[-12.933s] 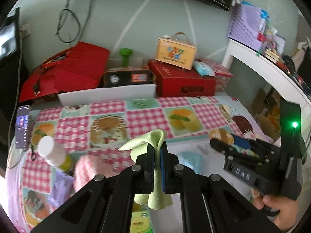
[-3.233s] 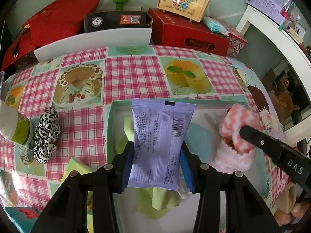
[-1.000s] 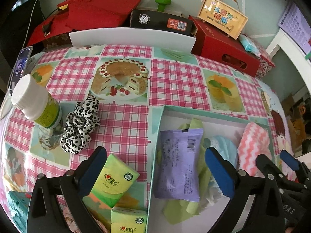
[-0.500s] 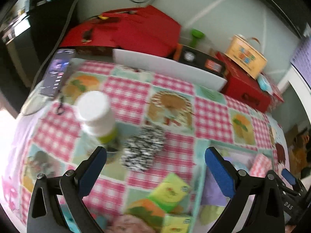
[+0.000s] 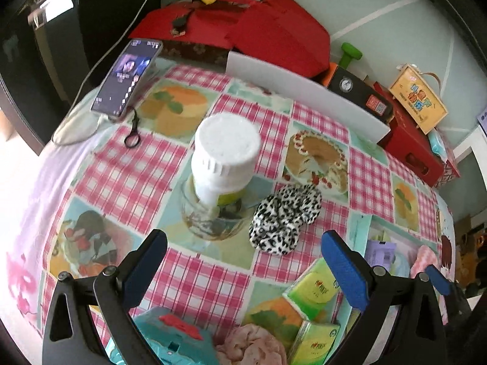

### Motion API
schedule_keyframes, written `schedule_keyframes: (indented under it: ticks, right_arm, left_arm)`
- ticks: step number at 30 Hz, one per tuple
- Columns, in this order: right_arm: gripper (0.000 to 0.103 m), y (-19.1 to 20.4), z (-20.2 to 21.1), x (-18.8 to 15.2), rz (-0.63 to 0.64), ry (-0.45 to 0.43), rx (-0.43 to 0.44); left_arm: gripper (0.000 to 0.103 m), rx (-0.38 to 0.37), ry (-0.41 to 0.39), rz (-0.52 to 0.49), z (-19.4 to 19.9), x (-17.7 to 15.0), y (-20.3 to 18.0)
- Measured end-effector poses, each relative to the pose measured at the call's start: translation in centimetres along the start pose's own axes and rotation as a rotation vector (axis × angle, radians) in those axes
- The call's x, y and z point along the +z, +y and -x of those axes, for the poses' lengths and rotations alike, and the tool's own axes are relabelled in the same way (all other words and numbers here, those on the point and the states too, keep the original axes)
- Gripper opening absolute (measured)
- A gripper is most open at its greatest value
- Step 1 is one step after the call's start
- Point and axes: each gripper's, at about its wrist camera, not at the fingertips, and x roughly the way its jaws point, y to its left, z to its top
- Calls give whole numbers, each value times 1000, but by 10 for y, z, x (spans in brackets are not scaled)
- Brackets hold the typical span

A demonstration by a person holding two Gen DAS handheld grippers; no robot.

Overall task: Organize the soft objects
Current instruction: 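Move both grippers back toward the scrunchie and green tissue packs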

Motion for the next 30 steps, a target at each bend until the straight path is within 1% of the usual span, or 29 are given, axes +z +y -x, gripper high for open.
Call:
schedule_keyframes:
  ticks: [1,4,6,10,15,19,21,23,30]
  right_arm:
    - [103,10,-4,0,30,8,7]
    - [103,26,-14,-1,70,23,30]
    - [103,36,-21,-2,96,34,39]
    - [103,50,-30,-5,145,49,52]
    - [103,67,-42,-9,208,71,71]
    - [97,79,-49,-11,245,79,103]
    - [95,84,-53,-13,262,86,109]
    - [90,88,-58,-15,278,100,107]
    - [87,92,-72,-20,297,134,96]
  left_arm:
    - [101,0,12,5,-2,0,2]
    - [101,12,26,17,-5,-1,6]
    - [101,4,32,19,-7,-1,7]
    - [101,-16,56,-5,-14,-1,0]
    - [101,-18,89,-12,-25,-1,-5]
    - [101,7,109,-26,-33,-2,-6]
    - [101,19,118,-26,-35,-2,-5]
    - [101,36,124,-28,-39,-1,-4]
    - [101,71,137,-23,-46,0,1]
